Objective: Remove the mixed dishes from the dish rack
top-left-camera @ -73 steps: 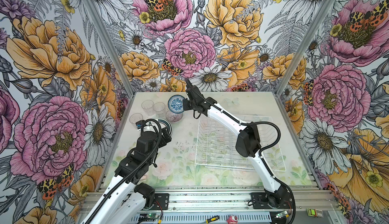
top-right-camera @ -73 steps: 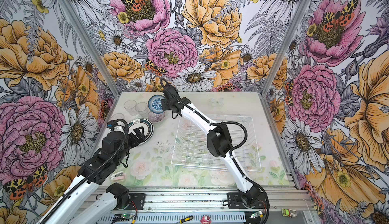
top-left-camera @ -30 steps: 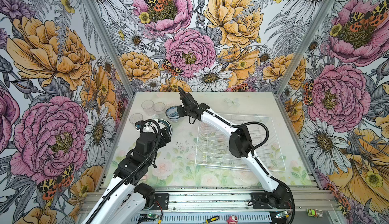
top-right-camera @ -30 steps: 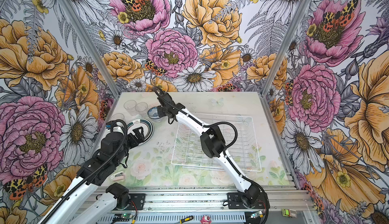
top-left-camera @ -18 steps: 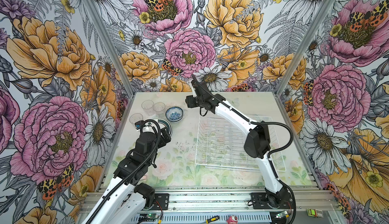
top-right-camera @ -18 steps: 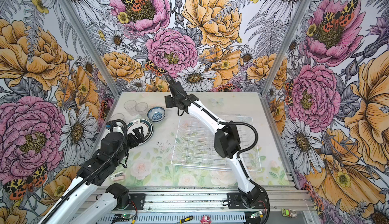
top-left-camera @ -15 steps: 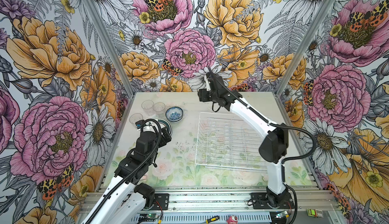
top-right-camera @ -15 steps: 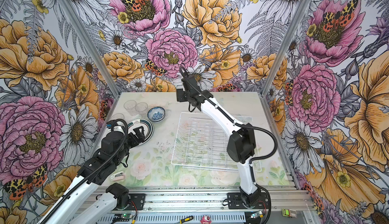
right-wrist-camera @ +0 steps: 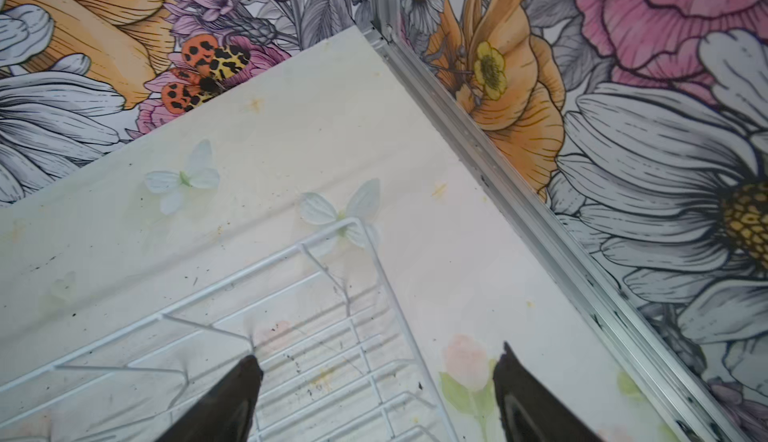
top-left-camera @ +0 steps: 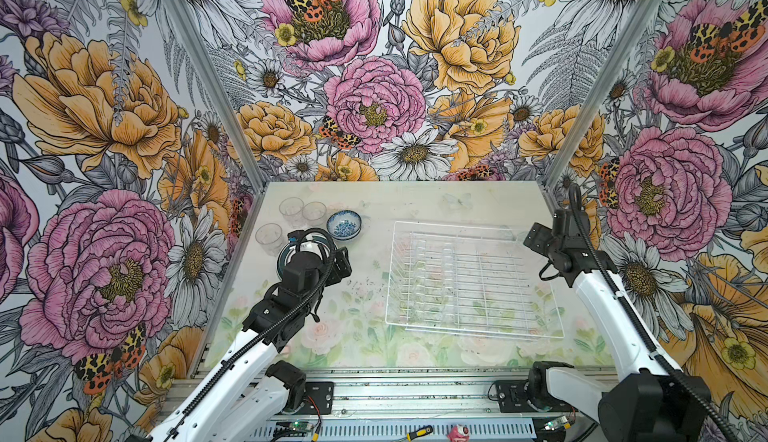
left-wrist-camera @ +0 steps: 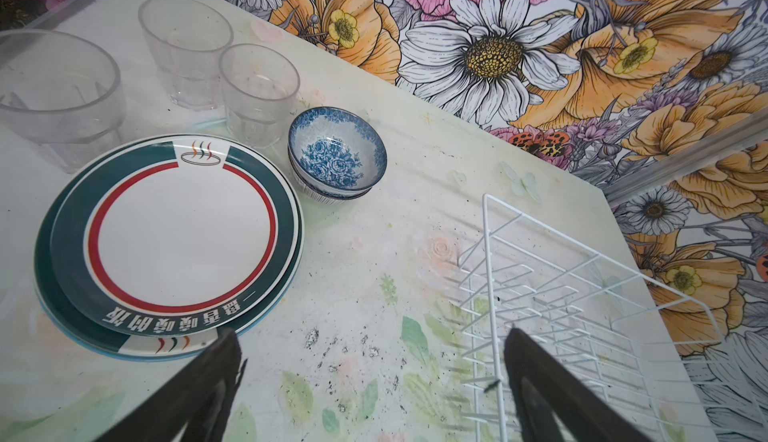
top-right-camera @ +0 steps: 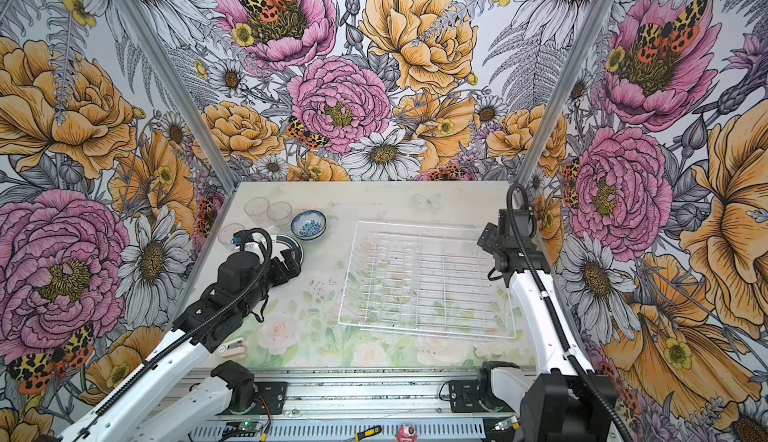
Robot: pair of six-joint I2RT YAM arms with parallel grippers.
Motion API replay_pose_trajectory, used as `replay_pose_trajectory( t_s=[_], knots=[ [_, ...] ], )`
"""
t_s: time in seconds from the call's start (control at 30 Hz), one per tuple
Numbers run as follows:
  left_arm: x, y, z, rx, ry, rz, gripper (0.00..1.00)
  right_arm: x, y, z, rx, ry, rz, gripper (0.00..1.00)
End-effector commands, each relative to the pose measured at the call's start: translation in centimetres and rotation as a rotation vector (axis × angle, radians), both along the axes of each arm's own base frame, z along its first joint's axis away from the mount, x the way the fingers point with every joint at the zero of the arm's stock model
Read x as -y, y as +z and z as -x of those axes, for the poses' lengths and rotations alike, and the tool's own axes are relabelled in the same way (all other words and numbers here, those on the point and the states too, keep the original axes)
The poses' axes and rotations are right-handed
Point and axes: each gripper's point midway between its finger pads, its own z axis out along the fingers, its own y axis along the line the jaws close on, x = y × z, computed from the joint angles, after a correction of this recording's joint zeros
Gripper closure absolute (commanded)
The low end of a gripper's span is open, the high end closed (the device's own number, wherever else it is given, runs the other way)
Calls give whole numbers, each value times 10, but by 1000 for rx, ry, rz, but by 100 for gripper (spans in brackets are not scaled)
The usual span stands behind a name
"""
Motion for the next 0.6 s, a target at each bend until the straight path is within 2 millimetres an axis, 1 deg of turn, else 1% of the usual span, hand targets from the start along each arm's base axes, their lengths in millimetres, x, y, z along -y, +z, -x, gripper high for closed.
replay_pose_trajectory(
  t_s=[0.0, 0.1, 0.2, 0.33, 0.47, 0.57],
  knots=[
    [19, 8, -7, 26, -78, 10, 1, -14, -20, 1, -38, 69, -114, 12],
    [27, 9, -10, 41, -94, 14, 1, -11, -36, 3, -85, 65, -122, 12],
    [29, 11, -12, 51, -96, 13, 1, -12, -50, 1, -129, 85, -131, 13],
    [27, 11, -12, 56, -88, 2, 1, -12, -69, -3, -194, 103, -144, 23],
    [23, 9, -12, 59, -72, -10, 1, -14, -80, -6, -222, 107, -156, 44],
    [21, 8, -13, 63, -63, -16, 1, -16, -84, -9, -226, 108, -162, 66]
  ],
)
